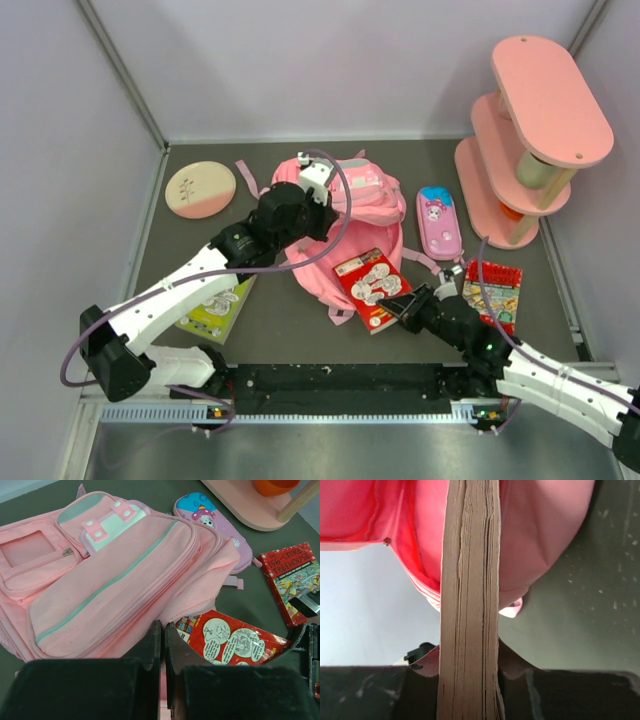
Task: Pack the student bag
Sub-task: Place the book in the student bag.
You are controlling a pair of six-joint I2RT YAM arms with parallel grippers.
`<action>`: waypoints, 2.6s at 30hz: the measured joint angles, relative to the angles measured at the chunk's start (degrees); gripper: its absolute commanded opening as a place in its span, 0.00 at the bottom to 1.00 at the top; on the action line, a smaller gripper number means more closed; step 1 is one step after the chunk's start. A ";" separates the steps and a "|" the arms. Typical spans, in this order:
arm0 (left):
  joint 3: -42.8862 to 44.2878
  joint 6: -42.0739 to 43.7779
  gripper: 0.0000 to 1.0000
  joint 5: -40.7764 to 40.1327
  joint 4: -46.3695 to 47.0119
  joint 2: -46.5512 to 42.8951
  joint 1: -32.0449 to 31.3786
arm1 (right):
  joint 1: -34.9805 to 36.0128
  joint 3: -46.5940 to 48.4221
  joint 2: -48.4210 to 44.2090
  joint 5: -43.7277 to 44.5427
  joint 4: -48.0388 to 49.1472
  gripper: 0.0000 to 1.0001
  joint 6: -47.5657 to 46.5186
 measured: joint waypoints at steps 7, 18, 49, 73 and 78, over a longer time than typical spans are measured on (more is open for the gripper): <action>-0.68 -1.20 0.00 3.10 0.90 -0.59 0.22 | 0.00 0.20 -3.19 0.57 1.46 0.00 -2.80; -7.08 -3.80 0.00 9.51 4.79 -4.57 0.00 | -1.73 3.28 7.72 1.03 13.86 0.00 -2.75; -10.36 -3.10 0.00 11.85 7.56 -8.94 -0.42 | -7.87 25.22 73.48 0.35 61.26 0.00 9.46; -10.51 -3.15 0.00 9.88 6.88 -9.09 -0.42 | -7.96 36.79 80.72 4.94 47.69 0.79 12.79; -11.80 -3.32 0.00 9.73 6.91 -9.09 -0.44 | -7.96 32.26 78.38 1.70 50.27 0.81 11.58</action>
